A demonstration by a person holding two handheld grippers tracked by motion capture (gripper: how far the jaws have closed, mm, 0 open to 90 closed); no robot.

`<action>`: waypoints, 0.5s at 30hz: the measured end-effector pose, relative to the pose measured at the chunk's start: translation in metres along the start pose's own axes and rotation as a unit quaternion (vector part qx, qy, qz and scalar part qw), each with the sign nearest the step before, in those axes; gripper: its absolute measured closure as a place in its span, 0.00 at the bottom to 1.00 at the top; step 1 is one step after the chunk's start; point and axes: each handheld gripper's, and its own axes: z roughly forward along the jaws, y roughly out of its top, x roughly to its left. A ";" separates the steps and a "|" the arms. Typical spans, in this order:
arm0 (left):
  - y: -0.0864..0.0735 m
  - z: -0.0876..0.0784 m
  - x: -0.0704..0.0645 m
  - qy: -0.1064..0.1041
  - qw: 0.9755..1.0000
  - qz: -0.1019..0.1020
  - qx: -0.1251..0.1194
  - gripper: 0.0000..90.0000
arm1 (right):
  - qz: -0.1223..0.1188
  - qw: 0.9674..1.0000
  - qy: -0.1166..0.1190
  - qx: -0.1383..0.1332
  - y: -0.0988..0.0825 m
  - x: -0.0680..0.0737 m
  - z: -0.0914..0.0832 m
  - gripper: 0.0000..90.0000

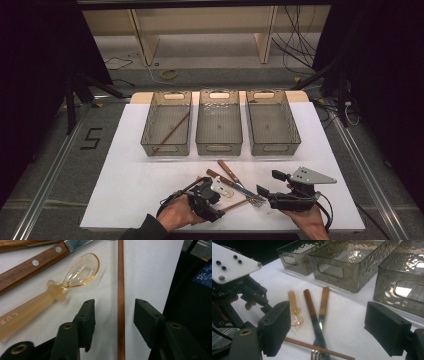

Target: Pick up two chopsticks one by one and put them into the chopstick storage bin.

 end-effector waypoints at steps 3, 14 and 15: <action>0.000 0.003 -0.003 0.000 1.000 0.009 0.008 0.65 | 0.000 1.000 0.001 0.000 0.000 0.000 0.000 0.24; 0.001 0.005 -0.005 0.011 0.999 0.028 0.022 0.81 | 0.000 1.000 -0.001 -0.001 0.000 0.000 0.000 0.25; 0.001 0.005 -0.005 0.012 0.999 0.027 0.022 0.84 | 0.000 1.000 -0.001 -0.002 0.000 0.000 0.000 0.25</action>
